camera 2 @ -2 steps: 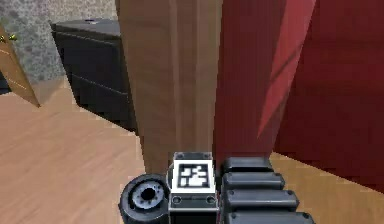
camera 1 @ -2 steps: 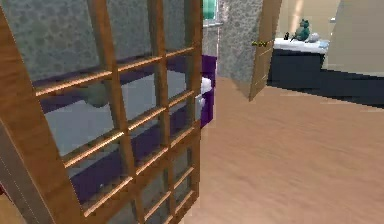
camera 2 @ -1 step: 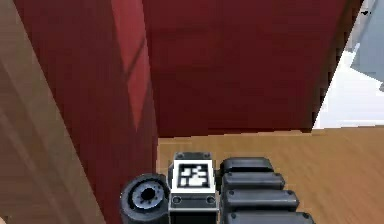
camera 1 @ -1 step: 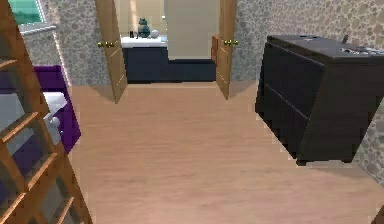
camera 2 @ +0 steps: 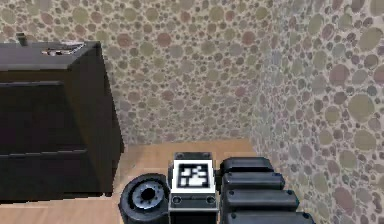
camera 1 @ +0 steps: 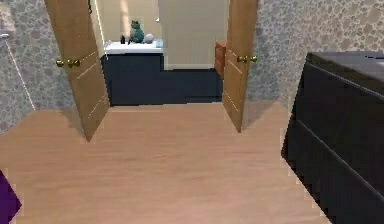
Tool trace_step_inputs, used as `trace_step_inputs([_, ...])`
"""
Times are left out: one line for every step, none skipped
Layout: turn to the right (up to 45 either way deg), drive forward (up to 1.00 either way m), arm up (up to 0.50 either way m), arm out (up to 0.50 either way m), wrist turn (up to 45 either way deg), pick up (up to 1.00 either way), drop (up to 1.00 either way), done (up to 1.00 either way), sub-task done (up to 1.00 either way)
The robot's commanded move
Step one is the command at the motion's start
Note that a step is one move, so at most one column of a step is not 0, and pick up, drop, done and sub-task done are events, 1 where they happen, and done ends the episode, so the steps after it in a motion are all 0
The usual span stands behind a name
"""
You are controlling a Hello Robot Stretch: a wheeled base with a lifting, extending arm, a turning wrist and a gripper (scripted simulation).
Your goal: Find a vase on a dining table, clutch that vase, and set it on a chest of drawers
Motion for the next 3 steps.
trace_step_inputs([0.0, 1.0, 0.0, 0.0, 0.0, 0.0, 0.0, 0.0, 0.0])
trace_step_inputs([3.0, 0.0, 0.0, 0.0, 0.0, 0.0, 0.0, 0.0, 0.0])
trace_step_inputs([0.0, 1.0, 0.0, 0.0, 0.0, 0.0, 0.0, 0.0, 0.0])
